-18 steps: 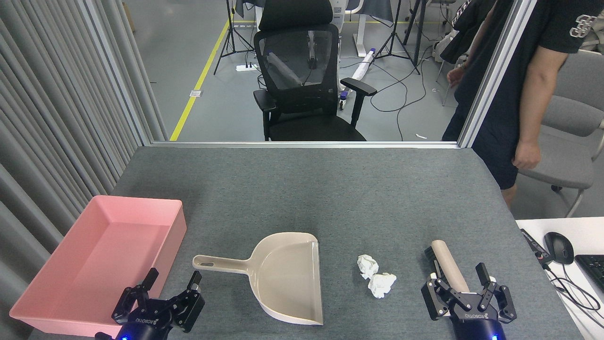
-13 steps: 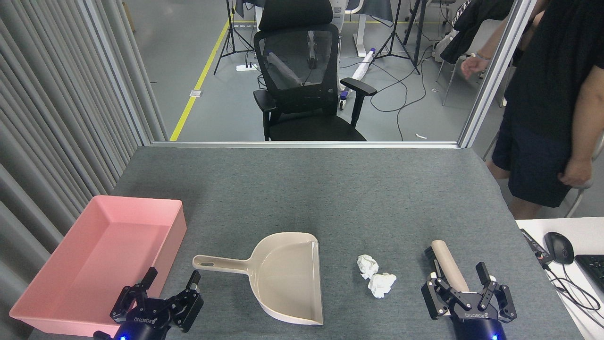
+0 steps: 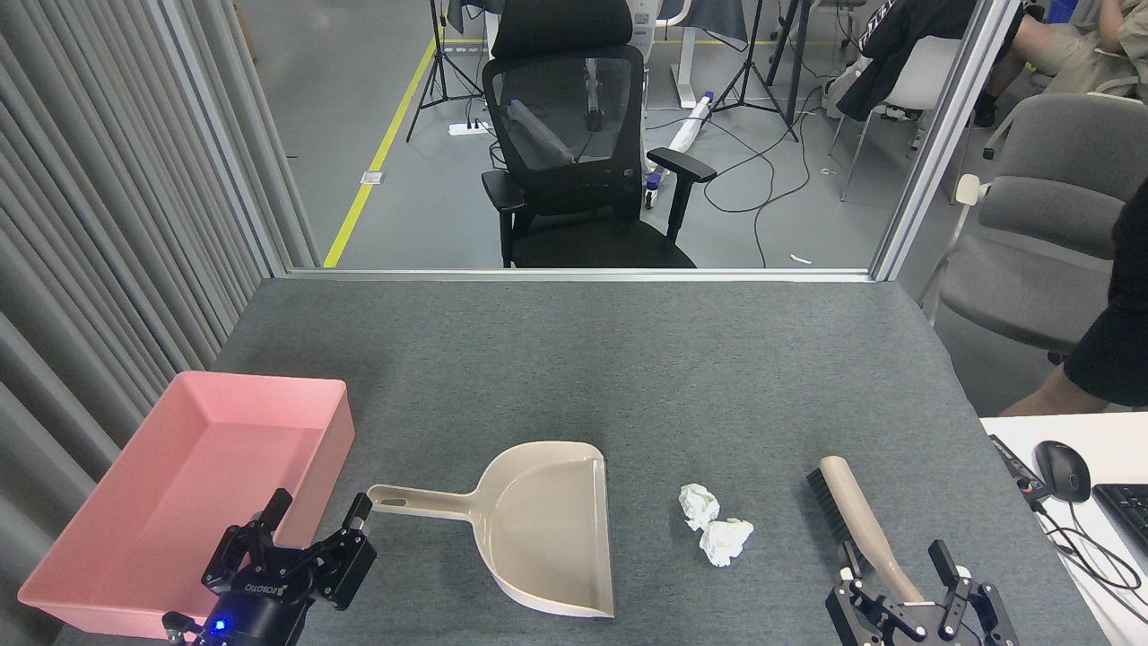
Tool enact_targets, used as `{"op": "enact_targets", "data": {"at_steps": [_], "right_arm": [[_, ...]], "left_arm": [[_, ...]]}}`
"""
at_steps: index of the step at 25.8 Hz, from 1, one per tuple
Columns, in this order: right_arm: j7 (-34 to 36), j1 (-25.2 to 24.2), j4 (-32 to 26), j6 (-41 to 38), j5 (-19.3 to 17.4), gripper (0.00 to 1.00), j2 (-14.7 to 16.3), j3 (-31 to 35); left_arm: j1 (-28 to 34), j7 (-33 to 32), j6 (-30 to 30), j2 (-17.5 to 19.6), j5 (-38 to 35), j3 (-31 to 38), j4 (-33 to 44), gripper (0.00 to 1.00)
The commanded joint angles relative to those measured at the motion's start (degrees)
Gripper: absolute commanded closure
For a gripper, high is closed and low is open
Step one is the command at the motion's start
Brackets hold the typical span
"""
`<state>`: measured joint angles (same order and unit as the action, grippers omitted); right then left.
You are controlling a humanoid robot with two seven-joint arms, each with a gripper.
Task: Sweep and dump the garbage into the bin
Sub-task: 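Reach the left gripper to the dustpan handle and the right to the brush, then close the left gripper on the dustpan handle and the right on the brush handle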
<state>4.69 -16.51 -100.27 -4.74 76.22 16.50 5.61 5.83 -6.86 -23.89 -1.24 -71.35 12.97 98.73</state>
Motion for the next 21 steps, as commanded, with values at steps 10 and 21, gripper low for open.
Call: {"op": "enact_targets", "data": {"at_steps": [10, 21], "right_arm": [[0.76, -6.52, -0.01, -5.11, -0.20, 0.02, -0.07, 9.95], [1.72, -6.52, 4.64, -6.43, 0.15, 0.02, 0.72, 10.04]], "left_arm": [[-1.52, -10.19, 4.73, -3.51, 25.65, -5.77, -1.08, 0.01], [-3.63, -8.69, 7.28, -3.86, 30.74, -5.15, -2.31, 0.01]]}}
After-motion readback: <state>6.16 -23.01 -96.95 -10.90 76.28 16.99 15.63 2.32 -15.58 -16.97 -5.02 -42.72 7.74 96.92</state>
